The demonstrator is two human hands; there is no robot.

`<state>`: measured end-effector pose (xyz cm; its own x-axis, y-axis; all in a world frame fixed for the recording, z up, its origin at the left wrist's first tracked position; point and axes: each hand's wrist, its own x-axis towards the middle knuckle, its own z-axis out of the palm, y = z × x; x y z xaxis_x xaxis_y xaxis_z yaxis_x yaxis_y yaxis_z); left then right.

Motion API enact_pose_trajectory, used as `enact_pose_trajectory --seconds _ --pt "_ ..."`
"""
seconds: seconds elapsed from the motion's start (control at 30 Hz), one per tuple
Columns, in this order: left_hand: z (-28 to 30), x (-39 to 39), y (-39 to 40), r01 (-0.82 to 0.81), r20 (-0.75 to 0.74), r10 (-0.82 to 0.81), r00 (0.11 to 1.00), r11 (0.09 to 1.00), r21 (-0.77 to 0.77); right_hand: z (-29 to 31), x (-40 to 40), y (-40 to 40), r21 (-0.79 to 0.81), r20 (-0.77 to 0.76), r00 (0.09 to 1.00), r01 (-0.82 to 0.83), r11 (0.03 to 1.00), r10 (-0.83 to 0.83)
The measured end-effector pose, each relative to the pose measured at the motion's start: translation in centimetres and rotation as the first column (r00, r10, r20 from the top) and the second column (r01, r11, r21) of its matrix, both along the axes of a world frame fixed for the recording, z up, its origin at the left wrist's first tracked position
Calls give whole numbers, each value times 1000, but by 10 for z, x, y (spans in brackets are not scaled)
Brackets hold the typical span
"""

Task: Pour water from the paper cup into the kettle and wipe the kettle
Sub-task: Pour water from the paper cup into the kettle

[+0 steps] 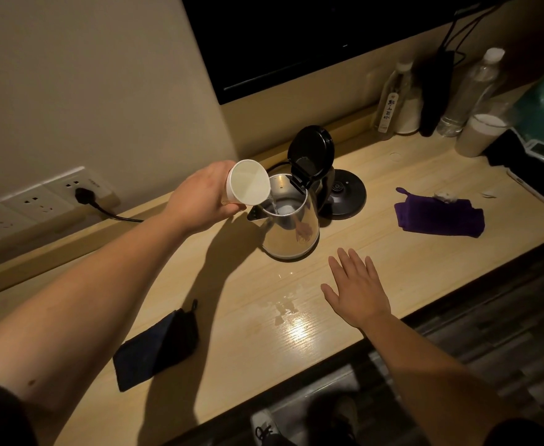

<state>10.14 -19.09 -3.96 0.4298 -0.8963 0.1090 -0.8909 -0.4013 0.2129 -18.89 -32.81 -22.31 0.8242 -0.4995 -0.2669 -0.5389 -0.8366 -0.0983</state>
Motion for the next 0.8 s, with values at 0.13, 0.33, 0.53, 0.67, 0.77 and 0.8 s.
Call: enact_pose_trajectory --seconds 0.13,0.33,0.53,0.67,0.77,0.8 --pt "2 0 -1 5 8 -5 1000 1000 1 1 0 0 4 -11 1000 0 1000 0" --pt "3 -1 -1 8 6 -8 1000 1000 -5 1 0 0 25 0 1000 5 1000 -5" --pt "6 -2 -1 15 17 -15 1000 1000 3 3 0 0 23 2 1000 3 1000 -3" --pt "5 -1 1 28 23 -28 999 1000 6 2 0 0 29 11 1000 7 1000 -7" --pt "6 0 1 24 22 -24 999 1000 10 2 0 0 33 13 1000 9 999 -10" --pt "6 0 1 23 22 -23 999 1000 9 2 0 0 30 14 1000 8 1000 -8"
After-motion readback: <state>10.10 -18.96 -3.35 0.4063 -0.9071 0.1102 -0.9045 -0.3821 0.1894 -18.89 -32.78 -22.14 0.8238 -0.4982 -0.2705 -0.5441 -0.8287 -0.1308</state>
